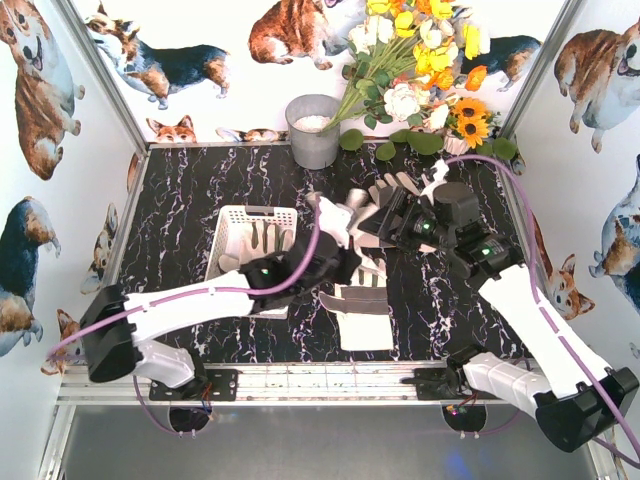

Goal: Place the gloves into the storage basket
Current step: Pair the glove with the glove.

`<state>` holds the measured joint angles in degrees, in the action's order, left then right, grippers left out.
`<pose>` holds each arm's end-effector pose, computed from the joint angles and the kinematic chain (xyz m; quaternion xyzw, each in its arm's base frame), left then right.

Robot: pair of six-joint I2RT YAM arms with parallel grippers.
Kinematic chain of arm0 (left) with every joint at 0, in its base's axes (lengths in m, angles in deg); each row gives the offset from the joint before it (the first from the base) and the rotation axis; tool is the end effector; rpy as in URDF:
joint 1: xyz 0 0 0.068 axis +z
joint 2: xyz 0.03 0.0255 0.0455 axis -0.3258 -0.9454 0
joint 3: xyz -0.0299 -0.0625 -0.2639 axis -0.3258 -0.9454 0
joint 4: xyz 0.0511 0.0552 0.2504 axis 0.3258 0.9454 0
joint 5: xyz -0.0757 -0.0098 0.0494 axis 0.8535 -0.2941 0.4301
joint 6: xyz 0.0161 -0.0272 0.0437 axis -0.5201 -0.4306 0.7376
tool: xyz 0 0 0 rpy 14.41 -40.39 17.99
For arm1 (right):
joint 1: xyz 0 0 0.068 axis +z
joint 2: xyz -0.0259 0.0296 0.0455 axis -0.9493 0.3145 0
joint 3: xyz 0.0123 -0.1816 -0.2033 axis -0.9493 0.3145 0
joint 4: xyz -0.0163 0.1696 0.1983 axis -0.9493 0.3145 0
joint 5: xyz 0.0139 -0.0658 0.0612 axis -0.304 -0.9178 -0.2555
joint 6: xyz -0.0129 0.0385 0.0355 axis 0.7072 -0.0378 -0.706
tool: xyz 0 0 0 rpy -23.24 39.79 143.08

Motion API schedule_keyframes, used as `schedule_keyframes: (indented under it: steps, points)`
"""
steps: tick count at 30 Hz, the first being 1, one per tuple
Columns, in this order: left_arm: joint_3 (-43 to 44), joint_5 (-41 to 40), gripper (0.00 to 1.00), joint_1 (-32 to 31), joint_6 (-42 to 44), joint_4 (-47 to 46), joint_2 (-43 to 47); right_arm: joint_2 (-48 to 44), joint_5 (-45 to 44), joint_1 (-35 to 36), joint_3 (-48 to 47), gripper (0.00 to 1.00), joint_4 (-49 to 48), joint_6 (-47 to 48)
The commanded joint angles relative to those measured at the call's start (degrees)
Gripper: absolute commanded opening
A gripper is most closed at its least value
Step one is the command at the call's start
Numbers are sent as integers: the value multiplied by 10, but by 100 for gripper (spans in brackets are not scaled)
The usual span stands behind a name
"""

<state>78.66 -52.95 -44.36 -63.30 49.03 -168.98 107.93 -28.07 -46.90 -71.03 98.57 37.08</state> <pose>0.1559 -0.2868 0.2986 0.1631 0.8162 -0.3002 0.4659 0.1917 0.0987 0.3461 0.1154 0.8562 0.3846 0.3253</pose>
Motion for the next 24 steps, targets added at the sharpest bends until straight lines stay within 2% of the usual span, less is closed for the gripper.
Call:
schedule_keyframes:
  steps: [1,3,6,10,12,14,18,20,24]
  points:
    - [-1,109,0,37,10,54,58,-21,67,-31,-52,81,-9,94]
    - [-2,184,0,79,6,79,83,-27,148,-69,-46,86,-36,98]
    - [6,275,0,124,0,112,111,-33,216,-95,-36,89,-53,107]
    - [28,339,0,178,-25,135,138,-34,282,-100,-20,93,-82,103]
    - [34,347,0,197,-57,131,151,-38,312,-100,-4,98,-113,81]
    - [27,344,0,222,-105,116,166,-52,329,-99,16,99,-145,70]
    - [-15,362,0,261,-206,29,192,-86,308,-99,40,100,-129,125]
    - [-22,386,0,264,-220,-14,191,-96,294,-98,55,100,-122,144]
    - [10,401,0,266,-208,19,177,-86,339,-92,84,99,-188,103]
